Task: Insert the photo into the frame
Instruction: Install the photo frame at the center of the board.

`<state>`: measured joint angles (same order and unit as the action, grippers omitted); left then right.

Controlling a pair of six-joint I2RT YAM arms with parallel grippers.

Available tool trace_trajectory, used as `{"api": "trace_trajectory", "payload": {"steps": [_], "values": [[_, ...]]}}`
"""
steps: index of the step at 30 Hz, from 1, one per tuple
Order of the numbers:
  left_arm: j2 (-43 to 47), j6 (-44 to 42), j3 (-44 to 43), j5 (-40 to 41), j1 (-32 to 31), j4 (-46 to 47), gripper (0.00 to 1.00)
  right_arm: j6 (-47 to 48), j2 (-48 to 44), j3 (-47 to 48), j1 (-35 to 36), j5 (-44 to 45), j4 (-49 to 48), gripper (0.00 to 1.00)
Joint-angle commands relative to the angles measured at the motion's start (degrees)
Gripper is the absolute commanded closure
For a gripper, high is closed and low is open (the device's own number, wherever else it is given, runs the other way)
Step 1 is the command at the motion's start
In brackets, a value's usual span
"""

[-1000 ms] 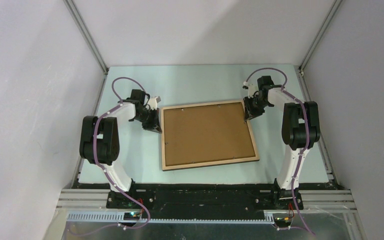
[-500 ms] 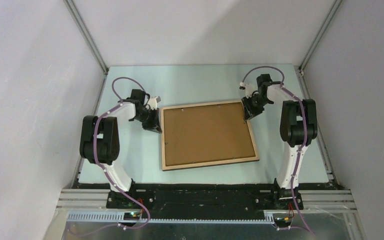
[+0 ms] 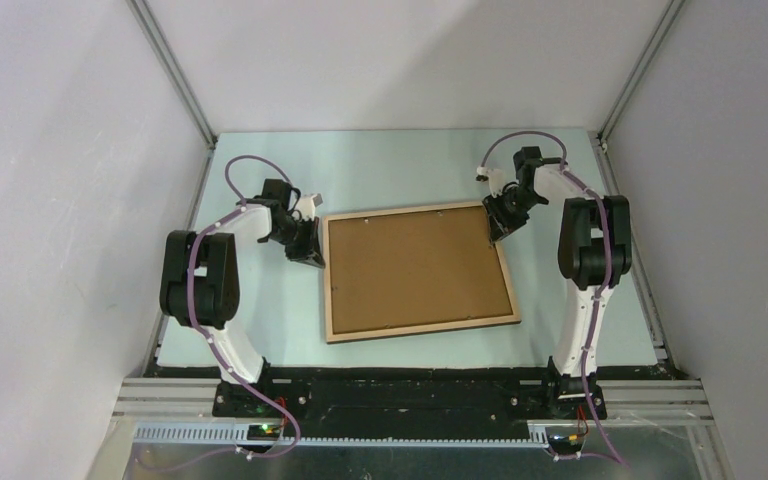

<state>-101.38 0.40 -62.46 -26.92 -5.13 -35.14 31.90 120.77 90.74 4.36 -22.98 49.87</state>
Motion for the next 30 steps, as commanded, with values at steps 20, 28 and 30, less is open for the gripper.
{"api": "trace_trajectory", "payload": {"steps": [20,28,30], "values": [[-1.09,-1.50,-1.21,1.41,-0.07,-1.23,1.00,-10.79,-8.06,0.31,-5.14,-7.16,-2.73,0.33],[-2.98,-2.43,-6.08,2.88,0.35,-1.20,1.00,-5.57,-25.40,-13.60,-0.05,-5.69,-6.25,0.29],[-3.82,-2.49,-7.79,3.30,0.45,-1.17,1.00,-4.55,-29.28,-16.64,2.73,-3.50,-6.43,0.28]]}}
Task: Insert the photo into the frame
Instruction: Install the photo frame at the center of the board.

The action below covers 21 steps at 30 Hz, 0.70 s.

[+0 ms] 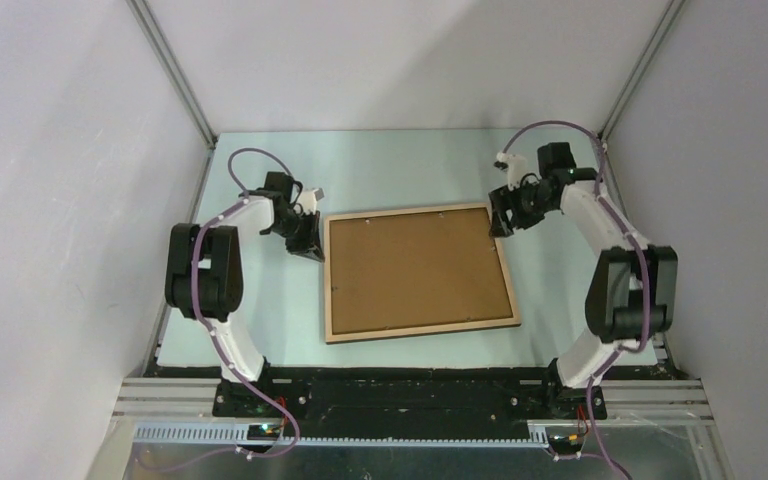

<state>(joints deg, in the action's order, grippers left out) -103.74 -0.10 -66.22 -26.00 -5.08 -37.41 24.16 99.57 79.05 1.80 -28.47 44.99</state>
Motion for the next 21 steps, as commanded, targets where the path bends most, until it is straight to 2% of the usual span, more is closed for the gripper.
{"api": "trace_trajectory", "payload": {"steps": [1,9,11,13,16,19,21], "values": [[-1.99,-2.00,-4.63,2.76,0.46,1.09,1.00,3.72,-9.31,-6.00,6.31,3.83,-1.70,0.28],[-3.55,-0.43,-9.46,2.61,0.64,1.09,1.00,4.20,-21.24,-16.57,19.75,13.81,-4.45,0.19],[-2.77,-0.35,-9.30,2.51,0.68,1.03,0.96,3.60,-23.50,-18.24,21.97,16.55,-5.37,0.14],[-1.55,-0.34,-8.79,2.84,0.75,1.02,0.85,3.10,-26.52,-19.66,23.76,19.72,-6.58,0.03],[0.80,-0.48,-7.70,3.61,0.77,1.08,0.64,2.40,-28.87,-20.89,25.47,23.69,-6.96,0.01],[2.65,-1.54,-6.53,4.59,0.73,1.07,0.55,1.73,-31.76,-22.76,25.95,25.64,-7.16,0.01],[5.00,-3.12,-5.57,5.47,0.77,1.03,0.43,1.30,-33.12,-24.24,25.63,25.88,-7.41,0.00]]}}
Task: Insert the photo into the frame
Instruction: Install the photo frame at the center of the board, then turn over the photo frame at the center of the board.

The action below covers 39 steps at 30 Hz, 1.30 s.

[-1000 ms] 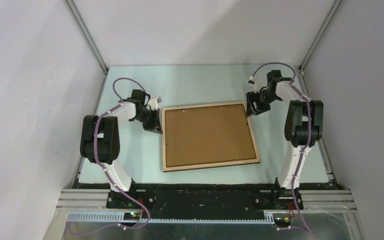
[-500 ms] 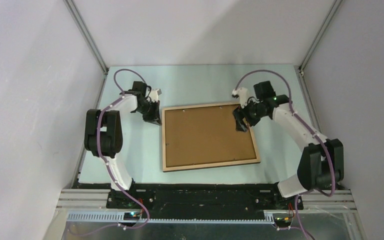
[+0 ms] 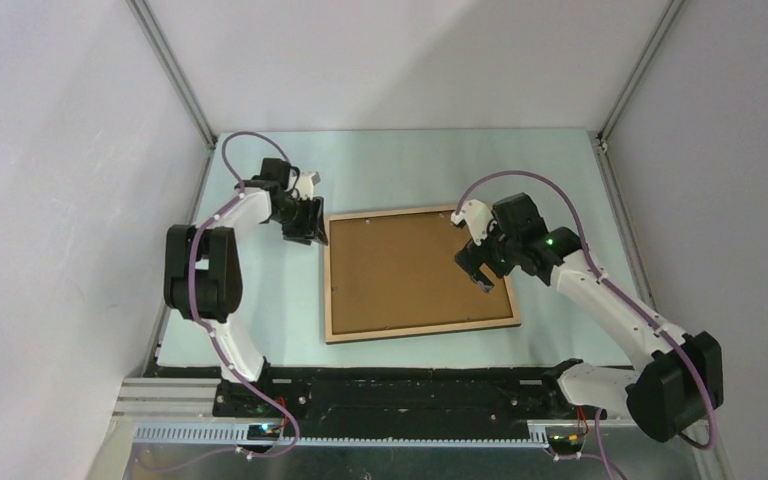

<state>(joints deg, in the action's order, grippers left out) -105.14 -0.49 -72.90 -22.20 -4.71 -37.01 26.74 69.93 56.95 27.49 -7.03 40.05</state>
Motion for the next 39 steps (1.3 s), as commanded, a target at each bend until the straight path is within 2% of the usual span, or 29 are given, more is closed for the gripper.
{"api": "trace_trajectory", "payload": {"steps": [1,2,6,16,24,28,34,39], "values": [[7.17,-3.01,1.51,2.80,0.40,0.67,0.40,-1.44,-3.70,-2.58,-0.48,3.72,-1.70,0.01],[8.40,-3.11,2.14,3.89,0.38,0.74,0.34,-2.31,-3.89,-2.69,-0.80,3.44,-1.28,0.01],[12.14,-3.85,3.36,8.52,0.33,0.99,0.25,-3.80,-4.01,-2.99,-3.12,-1.49,0.43,0.01],[21.55,-7.07,8.94,9.10,0.33,3.56,0.22,-1.69,-3.79,-5.68,0.63,-7.84,0.69,0.01],[26.76,-9.95,13.52,4.39,0.40,4.27,0.19,0.82,0.63,-9.01,9.19,-5.30,0.31,0.04],[29.17,-10.73,14.75,2.92,0.35,4.24,0.18,1.33,3.06,-9.99,13.87,-1.83,-1.02,0.11],[30.89,-10.90,15.30,1.14,0.39,3.94,0.18,2.16,6.65,-10.02,18.78,0.94,-1.83,0.19],[30.63,-10.83,15.27,1.43,0.30,3.68,0.18,2.62,8.32,-9.98,20.98,2.94,-2.63,0.22]]}}
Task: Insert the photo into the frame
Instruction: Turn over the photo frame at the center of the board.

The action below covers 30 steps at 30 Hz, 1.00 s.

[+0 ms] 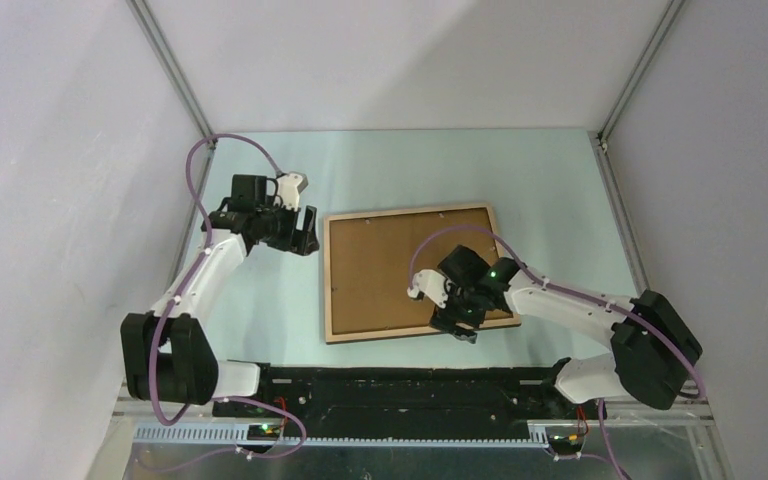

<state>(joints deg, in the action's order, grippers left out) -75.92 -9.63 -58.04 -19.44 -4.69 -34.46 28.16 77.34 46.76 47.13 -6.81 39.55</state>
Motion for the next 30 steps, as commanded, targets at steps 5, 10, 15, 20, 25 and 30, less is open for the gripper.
{"api": "trace_trajectory", "payload": {"steps": [5,10,15,20,25,30], "values": [[0.86,-1.59,0.28,-1.51,0.25,1.08,0.18,1.82,1.96,0.19,2.06,3.36,-2.96,0.26],[0.20,-1.32,0.03,-1.56,0.29,1.06,0.18,1.90,3.34,0.21,2.71,3.44,-3.16,0.31],[0.12,-1.28,0.03,-1.47,0.21,1.04,0.18,2.04,4.28,0.26,3.23,3.52,-3.16,0.35],[0.54,-1.51,0.15,-1.26,0.20,1.05,0.18,2.00,5.19,0.26,3.61,4.09,-3.22,0.39],[0.78,-1.71,0.33,-1.46,0.18,1.05,0.17,1.89,6.33,0.26,4.15,3.96,-3.27,0.48],[1.20,-2.22,0.66,-2.55,0.20,0.89,0.17,1.59,8.38,0.80,4.33,4.47,-2.90,0.59]]}}
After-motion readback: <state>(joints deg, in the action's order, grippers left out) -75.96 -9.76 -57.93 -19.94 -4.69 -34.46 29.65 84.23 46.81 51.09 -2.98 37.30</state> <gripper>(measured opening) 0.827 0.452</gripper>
